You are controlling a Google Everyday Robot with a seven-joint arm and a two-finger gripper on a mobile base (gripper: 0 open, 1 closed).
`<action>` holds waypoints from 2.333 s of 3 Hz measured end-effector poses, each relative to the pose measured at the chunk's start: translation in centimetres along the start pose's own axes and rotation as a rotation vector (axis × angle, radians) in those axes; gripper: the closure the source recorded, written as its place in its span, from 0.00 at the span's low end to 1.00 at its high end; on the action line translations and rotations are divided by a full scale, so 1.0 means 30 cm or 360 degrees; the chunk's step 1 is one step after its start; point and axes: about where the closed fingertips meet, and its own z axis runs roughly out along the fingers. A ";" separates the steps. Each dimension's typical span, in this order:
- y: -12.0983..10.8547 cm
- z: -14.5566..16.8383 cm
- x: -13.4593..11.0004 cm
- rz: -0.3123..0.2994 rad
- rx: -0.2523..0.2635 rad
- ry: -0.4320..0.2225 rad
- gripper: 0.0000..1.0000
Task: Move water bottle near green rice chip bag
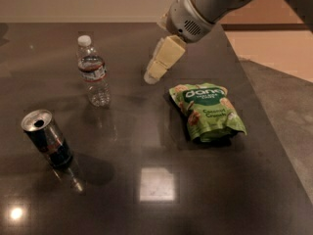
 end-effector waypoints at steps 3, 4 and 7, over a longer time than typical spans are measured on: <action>0.001 0.209 -0.244 -0.0059 -0.0083 -0.0187 0.00; 0.001 0.274 -0.285 -0.0062 -0.0094 -0.0208 0.00; 0.027 0.387 -0.360 -0.0027 -0.0197 -0.0262 0.00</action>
Offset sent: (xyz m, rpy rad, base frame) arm 0.0117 0.1070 0.0001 0.1198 0.0116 0.1118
